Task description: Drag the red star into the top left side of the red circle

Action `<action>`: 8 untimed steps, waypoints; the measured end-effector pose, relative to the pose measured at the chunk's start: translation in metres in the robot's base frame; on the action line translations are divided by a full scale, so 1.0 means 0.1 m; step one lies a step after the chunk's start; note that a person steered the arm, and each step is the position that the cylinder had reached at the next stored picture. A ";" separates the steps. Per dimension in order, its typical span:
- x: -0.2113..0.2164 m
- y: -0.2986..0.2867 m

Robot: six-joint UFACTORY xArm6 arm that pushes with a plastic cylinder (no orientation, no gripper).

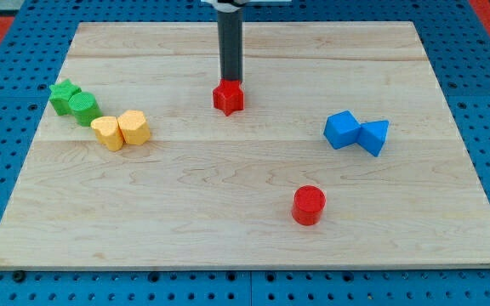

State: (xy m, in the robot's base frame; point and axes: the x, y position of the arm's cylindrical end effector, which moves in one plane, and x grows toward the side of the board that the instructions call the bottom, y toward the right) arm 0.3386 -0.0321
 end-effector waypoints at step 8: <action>1.61 0.37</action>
State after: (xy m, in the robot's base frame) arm 0.4995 0.0053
